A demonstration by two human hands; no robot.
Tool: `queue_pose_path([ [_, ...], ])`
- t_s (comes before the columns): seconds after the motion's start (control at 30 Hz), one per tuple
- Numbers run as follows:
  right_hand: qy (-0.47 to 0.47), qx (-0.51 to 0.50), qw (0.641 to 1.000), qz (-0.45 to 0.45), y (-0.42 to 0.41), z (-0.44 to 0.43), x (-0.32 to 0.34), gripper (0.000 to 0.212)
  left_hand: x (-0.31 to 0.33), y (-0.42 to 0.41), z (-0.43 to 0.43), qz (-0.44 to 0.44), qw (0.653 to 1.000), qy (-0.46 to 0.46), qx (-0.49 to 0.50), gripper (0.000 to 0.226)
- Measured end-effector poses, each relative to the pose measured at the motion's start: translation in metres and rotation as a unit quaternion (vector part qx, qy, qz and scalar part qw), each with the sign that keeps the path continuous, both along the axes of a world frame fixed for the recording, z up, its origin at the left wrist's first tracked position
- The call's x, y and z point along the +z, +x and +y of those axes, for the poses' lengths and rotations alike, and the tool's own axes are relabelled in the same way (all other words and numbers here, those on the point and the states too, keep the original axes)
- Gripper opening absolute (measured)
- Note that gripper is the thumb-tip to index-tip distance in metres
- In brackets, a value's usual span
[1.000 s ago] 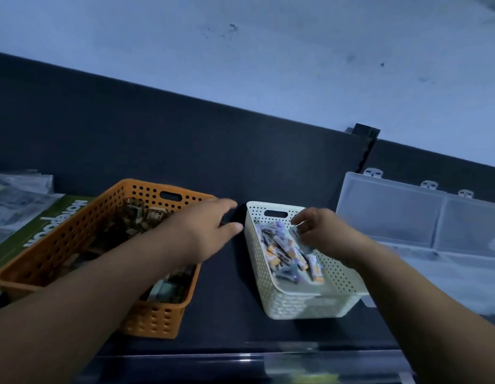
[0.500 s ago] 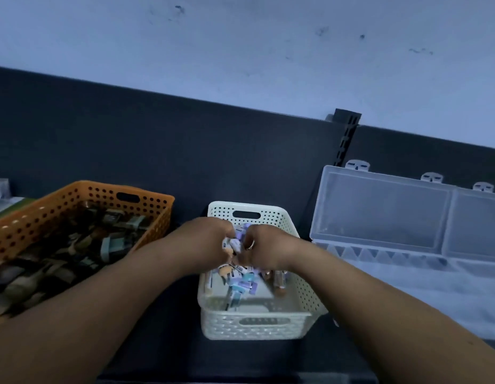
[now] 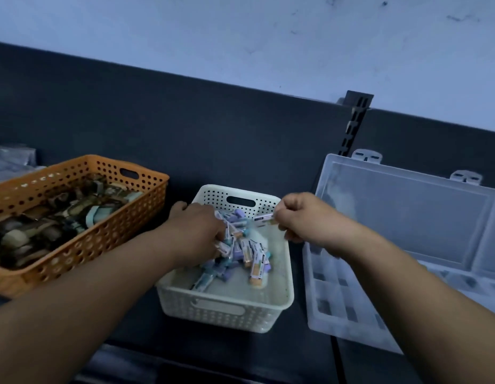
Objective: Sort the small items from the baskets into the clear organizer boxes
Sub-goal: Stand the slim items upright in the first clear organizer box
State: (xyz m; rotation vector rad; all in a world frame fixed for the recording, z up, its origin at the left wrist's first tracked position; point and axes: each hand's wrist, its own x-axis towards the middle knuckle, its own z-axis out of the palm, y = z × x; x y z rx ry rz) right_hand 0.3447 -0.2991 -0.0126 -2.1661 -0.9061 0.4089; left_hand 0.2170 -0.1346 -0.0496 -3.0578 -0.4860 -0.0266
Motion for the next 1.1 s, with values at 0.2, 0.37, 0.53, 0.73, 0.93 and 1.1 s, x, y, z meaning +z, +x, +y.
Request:
queue_pose_path([
  [0.2, 0.060, -0.033, 0.997, 0.020, 0.014, -0.031, 0.002, 0.019, 0.013, 0.006, -0.010, -0.118, 0.988, -0.089, -0.041, 0.019],
  [0.37, 0.094, -0.120, 0.988, 0.006, 0.026, -0.067, 0.012, 0.015, 0.035, 0.039, -0.035, -0.176, 0.920, -0.343, -0.065, 0.008],
  [0.53, 0.123, -0.174, 0.977, -0.014, 0.033, -0.099, 0.013, 0.013, 0.029, 0.067, -0.058, -0.161, 0.884, -0.430, -0.092, 0.017],
  [0.73, 0.079, -0.158, 0.983, -0.044, 0.061, -0.116, -0.006, 0.010, 0.029, 0.095, -0.083, -0.199, 0.887, -0.412, -0.060, 0.010],
  [0.93, -0.002, -0.092, 0.992, -0.089, 0.092, -0.109, -0.025, 0.018, 0.015, 0.122, -0.103, -0.194, 0.926, -0.320, -0.037, 0.009],
  [1.1, -0.061, -0.036, 0.987, -0.142, 0.100, -0.105, -0.032, 0.011, 0.011, 0.138, -0.120, -0.174, 0.949, -0.260, -0.040, 0.010],
])
